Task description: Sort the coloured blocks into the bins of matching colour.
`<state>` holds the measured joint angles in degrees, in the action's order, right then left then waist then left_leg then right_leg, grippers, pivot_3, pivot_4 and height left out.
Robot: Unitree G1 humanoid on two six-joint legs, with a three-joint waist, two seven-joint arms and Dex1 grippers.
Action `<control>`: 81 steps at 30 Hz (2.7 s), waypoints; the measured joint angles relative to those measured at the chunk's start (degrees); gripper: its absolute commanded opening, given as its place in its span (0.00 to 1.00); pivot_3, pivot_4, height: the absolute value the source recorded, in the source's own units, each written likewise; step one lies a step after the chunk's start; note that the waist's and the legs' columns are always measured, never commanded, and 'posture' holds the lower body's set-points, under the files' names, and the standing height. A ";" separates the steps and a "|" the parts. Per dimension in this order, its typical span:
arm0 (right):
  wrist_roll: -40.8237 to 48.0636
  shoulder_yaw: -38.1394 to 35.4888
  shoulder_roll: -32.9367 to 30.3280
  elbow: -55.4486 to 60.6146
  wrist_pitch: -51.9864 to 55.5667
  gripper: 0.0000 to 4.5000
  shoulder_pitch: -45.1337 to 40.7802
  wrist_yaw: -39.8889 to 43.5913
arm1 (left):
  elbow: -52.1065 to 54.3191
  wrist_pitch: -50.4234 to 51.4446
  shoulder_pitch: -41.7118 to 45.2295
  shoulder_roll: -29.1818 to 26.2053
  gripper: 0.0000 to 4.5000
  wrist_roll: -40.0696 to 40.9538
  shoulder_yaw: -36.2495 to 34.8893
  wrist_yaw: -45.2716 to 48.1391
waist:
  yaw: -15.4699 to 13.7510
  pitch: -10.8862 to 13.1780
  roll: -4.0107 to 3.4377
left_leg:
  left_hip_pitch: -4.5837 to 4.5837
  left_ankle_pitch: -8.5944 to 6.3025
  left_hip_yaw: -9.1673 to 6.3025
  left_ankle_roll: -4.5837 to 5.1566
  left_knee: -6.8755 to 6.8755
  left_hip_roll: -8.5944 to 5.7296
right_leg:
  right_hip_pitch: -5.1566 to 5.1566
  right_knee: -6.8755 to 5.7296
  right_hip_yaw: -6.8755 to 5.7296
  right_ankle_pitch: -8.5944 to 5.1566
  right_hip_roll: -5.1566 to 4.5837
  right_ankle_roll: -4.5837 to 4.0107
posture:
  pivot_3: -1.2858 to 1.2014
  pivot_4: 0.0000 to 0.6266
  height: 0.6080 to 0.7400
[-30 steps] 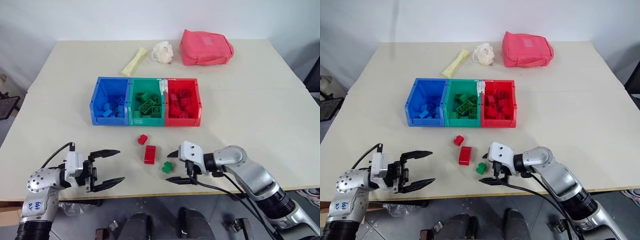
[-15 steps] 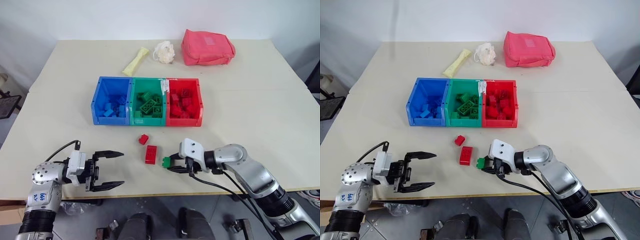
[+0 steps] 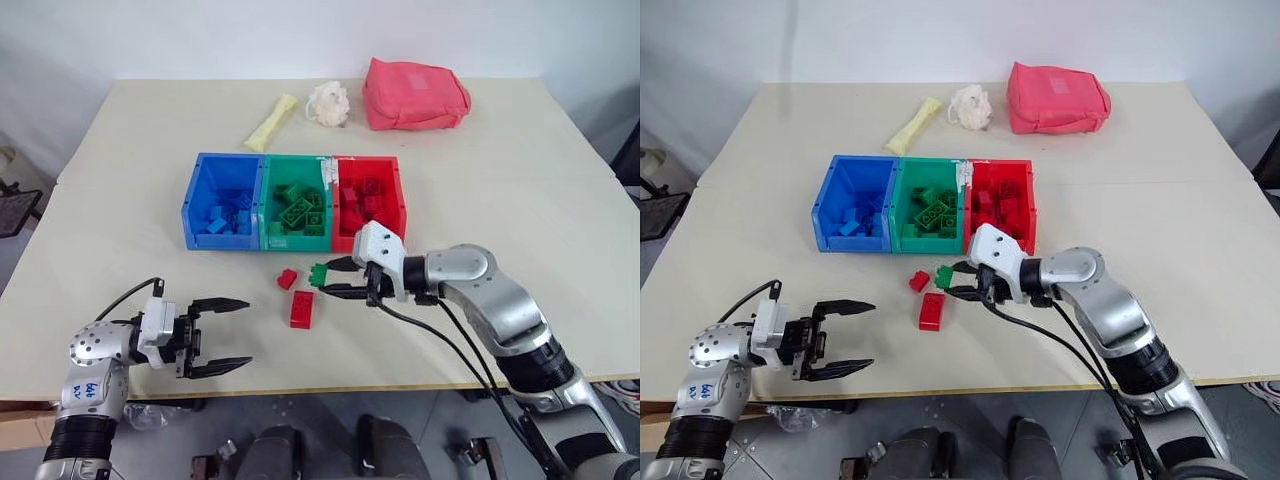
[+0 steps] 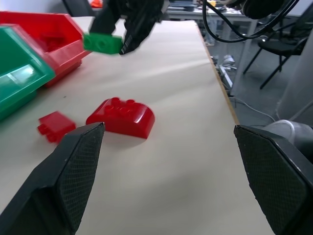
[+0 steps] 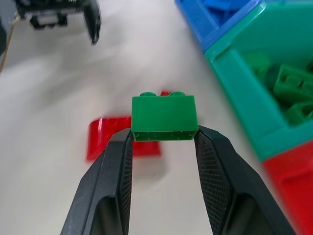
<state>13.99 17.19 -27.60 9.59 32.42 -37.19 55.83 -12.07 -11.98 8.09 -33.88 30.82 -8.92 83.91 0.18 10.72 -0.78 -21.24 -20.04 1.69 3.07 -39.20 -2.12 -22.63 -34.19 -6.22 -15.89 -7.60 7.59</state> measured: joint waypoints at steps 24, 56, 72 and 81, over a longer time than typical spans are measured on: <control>-7.02 -2.91 11.16 -36.01 -24.56 0.99 -19.12 -0.23 | 0.09 0.65 3.19 0.93 1.00 -0.18 -1.40 -7.74 | 1.70 0.01 -0.02 | 0.00 0.00 -0.26 0.01 0.01 -0.08 | -0.17 -0.58 -0.09 -0.01 -0.03 -0.02 | 0.52 0.24 1.00; 16.80 -10.84 -11.95 -22.26 -22.46 0.99 6.27 32.01 | 54.10 29.54 -37.27 8.82 1.00 -11.27 0.93 -55.66 | -0.55 0.04 -0.01 | 0.00 -0.09 -0.21 -0.03 -0.01 0.04 | 0.22 0.38 0.27 -0.02 -0.52 -0.04 | 0.52 0.24 1.00; 15.55 -10.71 -12.88 -22.59 -21.57 0.99 5.35 32.03 | 59.58 47.31 -26.74 12.38 1.00 -15.37 14.62 -67.34 | -1.20 0.04 -0.03 | -0.01 -0.07 -0.18 -0.02 -0.03 0.04 | 0.22 0.32 0.26 -0.02 -0.46 -0.04 | 0.52 0.24 1.00; 15.41 -10.76 -14.25 -19.45 -19.69 0.99 5.63 31.87 | 55.29 46.47 -26.49 11.18 1.00 -14.78 12.71 -64.54 | -1.70 0.05 -0.04 | -0.03 -0.06 -0.17 -0.02 -0.13 0.02 | 0.24 0.35 0.26 -0.02 -0.50 -0.05 | 0.52 0.24 1.00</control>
<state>29.40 6.44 -41.86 -9.85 12.73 -31.56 87.70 43.21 34.49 -18.40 -22.70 16.03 3.79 19.37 -1.52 10.77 -0.82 -21.27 -20.11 1.52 3.05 -39.34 -2.10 -22.39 -33.84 -5.96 -15.92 -8.10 7.55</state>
